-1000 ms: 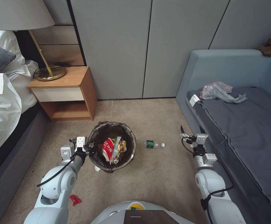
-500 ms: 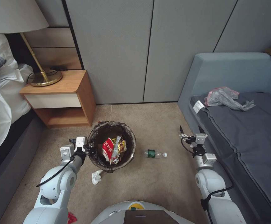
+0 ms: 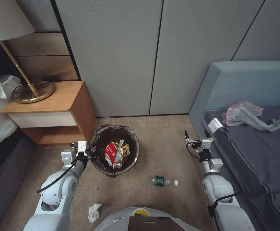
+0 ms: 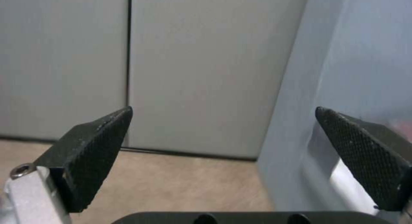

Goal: Pick up the trash bin, then pick up the garbage from the floor and place it into the trash bin.

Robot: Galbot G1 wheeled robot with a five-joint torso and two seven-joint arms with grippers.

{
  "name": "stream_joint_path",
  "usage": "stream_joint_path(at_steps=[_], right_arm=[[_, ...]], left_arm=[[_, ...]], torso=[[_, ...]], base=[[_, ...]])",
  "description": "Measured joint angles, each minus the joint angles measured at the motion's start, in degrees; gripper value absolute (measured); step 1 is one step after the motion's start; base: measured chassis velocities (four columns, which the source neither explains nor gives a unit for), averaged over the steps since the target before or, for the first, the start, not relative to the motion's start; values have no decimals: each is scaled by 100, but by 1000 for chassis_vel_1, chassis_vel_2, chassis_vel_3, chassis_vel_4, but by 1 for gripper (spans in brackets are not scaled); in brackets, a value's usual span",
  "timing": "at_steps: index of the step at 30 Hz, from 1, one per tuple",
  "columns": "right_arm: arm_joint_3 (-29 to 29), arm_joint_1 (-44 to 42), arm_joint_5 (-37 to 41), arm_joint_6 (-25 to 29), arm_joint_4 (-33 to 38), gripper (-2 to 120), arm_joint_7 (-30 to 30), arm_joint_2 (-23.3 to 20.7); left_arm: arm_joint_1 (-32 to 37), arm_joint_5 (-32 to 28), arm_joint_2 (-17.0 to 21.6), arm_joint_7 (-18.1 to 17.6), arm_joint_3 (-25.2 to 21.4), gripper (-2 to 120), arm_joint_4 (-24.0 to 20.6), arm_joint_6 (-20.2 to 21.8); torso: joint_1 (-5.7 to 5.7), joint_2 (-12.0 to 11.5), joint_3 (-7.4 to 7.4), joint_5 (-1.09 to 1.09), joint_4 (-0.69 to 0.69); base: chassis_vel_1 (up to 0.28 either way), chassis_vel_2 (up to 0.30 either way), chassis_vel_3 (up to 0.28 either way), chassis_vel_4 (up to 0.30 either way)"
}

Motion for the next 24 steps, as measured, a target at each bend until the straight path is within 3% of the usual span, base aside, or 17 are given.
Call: stream_joint_path(at_steps=[4,6,7,8,10,12,13,14,16,17,19,24], right_arm=[[1,2,-59,22,-24,100,-28,-8],[-79,9,-503,61,-13,100,58,-193],[-223,10,-825,-484,84,100,334,-390],[-223,10,-825,-484,84,100,334,-390],[-654,86,-706,-2188,314,100,500,-1045],[-751,114,-599,-2470,333,100,494,-1204],[-1180,328,-36,-3598,333,100,463,-1817],[-1543,547,334,-4190,236,100,455,-2115],[-1639,602,402,-4308,201,100,439,-2176],[-2197,901,591,-4794,-94,100,178,-2448],[-2481,1014,614,-5074,-264,100,-80,-2508],[-2983,1048,418,-5265,-812,100,-487,-2499]], left_arm=[[1,-2,2,5,-17,0,25,-16],[0,-2,17,8,-50,0,60,-32],[-12,-2,32,8,-60,0,86,-41],[-12,-2,32,8,-60,0,86,-41],[-35,-14,42,9,-61,0,120,-42],[-37,-14,41,9,-61,0,123,-42],[-39,-14,33,9,-63,0,136,-42],[-39,-15,23,9,-76,0,137,-42],[-38,-17,19,10,-81,0,137,-42],[-35,-31,14,9,-138,0,130,-43],[-35,-55,16,7,-178,0,128,-43],[-44,-71,-19,3,-194,0,144,-43]], torso=[[0,0,1,1,-2],[2,-1,2,1,1],[2,-1,2,2,-1],[2,-1,2,2,-1],[1,-1,0,2,-4],[0,0,-1,2,-4],[0,0,-1,-1,-2],[0,0,-1,-2,-2],[0,0,-1,-1,-2],[0,0,-1,2,2],[0,0,0,2,1],[0,0,-1,2,-2]], base=[[-49,43,50,-56],[8,-25,-23,23],[61,-51,-41,61],[61,-51,-41,61],[20,-28,-20,31],[0,0,0,0],[0,0,0,0],[0,0,0,0],[0,0,0,0],[0,0,0,0],[0,0,0,0],[0,0,0,0]])
